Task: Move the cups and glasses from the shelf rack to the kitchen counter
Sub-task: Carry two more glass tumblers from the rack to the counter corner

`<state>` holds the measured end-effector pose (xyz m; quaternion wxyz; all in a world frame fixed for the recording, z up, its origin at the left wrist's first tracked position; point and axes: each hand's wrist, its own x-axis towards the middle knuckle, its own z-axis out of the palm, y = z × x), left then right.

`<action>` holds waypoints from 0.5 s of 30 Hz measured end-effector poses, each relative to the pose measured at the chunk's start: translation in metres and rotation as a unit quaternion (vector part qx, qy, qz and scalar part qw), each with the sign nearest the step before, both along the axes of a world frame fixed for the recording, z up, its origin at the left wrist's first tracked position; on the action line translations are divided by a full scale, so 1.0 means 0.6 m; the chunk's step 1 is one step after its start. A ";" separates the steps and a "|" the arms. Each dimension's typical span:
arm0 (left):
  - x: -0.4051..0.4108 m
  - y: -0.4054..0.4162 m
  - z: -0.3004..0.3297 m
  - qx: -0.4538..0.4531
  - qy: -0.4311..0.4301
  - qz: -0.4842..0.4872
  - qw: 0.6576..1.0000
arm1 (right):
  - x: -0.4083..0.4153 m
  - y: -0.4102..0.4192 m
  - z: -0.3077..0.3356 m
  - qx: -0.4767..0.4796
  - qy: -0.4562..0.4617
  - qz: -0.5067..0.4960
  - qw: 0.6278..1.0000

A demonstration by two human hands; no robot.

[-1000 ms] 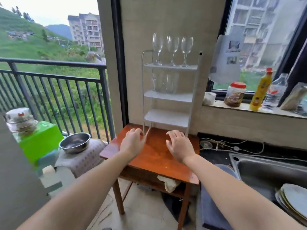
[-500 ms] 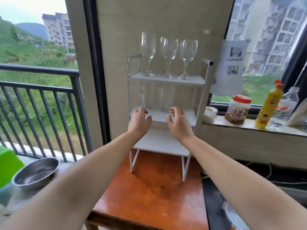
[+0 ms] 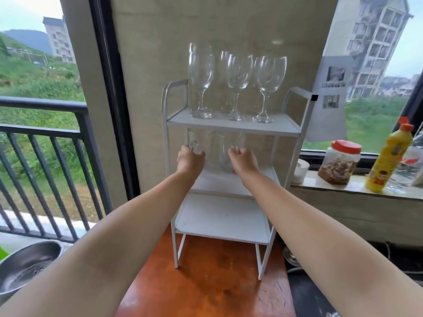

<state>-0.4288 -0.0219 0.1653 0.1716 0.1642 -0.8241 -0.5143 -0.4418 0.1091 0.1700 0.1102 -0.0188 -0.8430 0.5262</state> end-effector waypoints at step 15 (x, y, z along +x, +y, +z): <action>-0.003 0.014 0.005 0.152 0.012 -0.058 0.987 | 0.018 0.011 0.008 -0.104 -0.012 -0.019 0.994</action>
